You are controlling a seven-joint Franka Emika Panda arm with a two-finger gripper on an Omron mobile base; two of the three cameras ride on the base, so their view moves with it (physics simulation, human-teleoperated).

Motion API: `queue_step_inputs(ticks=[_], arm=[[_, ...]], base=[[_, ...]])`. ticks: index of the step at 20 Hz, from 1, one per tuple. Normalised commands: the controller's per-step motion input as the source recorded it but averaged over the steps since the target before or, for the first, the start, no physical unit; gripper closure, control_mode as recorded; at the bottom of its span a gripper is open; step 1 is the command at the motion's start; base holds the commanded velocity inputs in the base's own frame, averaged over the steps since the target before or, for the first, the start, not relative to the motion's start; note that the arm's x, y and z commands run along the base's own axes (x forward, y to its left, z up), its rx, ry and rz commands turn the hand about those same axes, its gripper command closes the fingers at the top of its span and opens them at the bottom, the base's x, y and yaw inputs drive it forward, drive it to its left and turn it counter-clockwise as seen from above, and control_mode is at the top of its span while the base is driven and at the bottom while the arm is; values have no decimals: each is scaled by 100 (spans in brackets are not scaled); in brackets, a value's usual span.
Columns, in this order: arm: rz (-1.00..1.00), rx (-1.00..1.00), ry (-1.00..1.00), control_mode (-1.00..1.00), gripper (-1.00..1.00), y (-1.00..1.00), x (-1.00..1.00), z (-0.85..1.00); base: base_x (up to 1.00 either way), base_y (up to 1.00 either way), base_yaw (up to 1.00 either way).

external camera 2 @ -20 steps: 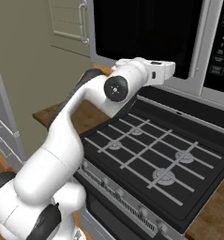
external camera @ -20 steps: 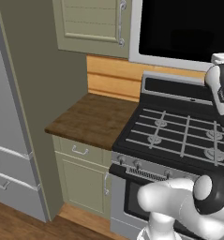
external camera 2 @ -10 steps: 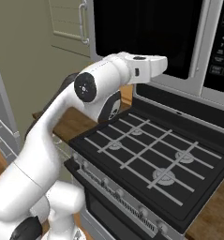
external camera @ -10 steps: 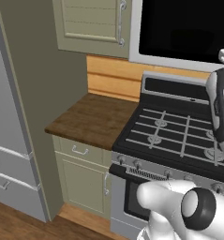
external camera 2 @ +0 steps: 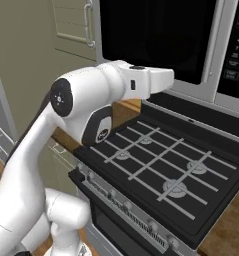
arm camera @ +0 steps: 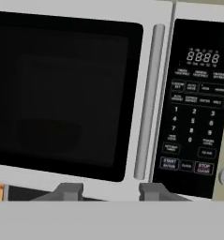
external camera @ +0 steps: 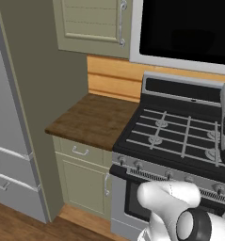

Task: Pick the lime from the sink and place it in the bowl. Then pick the bowl and place it in the microwave. Then close the microwave door and press the start button.

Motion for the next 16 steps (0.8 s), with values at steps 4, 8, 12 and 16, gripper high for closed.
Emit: queue_step_inputs(ticks=[4,8,12,16], arm=[[-4,3,0,-100,100,0,-80,0],[-5,2,0,-100,100,0,-52,-13],[-4,0,0,-100,100,0,-12,-24],[-3,0,0,-100,100,-2,-8,-9]], base=[[0,0,0],[0,0,0],[0,0,0],[0,0,0]])
